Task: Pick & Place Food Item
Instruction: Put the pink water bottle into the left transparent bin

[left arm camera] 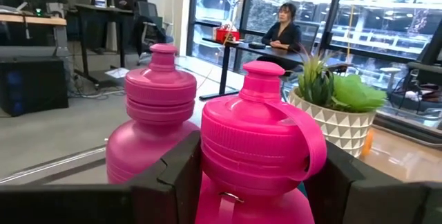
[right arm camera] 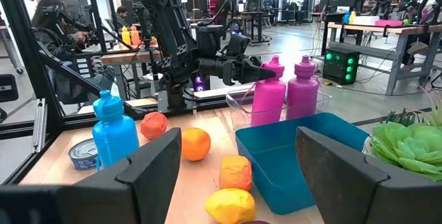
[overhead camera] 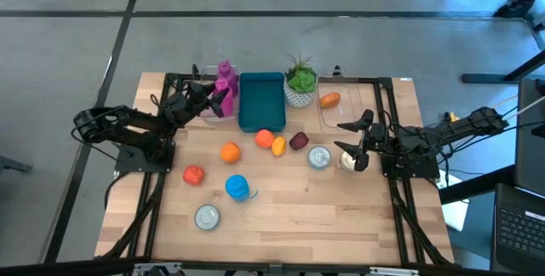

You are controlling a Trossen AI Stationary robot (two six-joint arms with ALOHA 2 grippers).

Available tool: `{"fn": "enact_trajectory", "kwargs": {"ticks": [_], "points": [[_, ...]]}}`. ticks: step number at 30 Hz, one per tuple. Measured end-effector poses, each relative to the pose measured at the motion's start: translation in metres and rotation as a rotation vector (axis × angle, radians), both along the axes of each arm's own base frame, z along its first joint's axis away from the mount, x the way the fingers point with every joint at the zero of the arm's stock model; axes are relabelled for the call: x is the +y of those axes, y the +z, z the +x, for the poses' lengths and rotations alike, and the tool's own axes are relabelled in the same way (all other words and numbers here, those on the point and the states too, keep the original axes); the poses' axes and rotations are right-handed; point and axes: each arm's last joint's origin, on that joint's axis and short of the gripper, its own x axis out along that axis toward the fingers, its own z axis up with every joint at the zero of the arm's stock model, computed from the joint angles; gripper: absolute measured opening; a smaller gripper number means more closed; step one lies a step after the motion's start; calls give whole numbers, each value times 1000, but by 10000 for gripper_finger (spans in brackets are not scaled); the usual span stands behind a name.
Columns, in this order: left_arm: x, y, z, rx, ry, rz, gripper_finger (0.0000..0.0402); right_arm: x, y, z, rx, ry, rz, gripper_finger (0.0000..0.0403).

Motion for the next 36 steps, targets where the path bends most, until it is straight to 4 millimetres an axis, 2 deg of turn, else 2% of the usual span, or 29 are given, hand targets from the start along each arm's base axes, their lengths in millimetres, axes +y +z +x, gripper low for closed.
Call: {"fn": "enact_trajectory", "kwargs": {"ticks": [25,36], "points": [[6,-13,7,-8,-31,36,178,0,0,0,-1,0,0,279],[15,-16,18,-6,-74,44,178,0,0,0,-1,0,-2,279]]}}
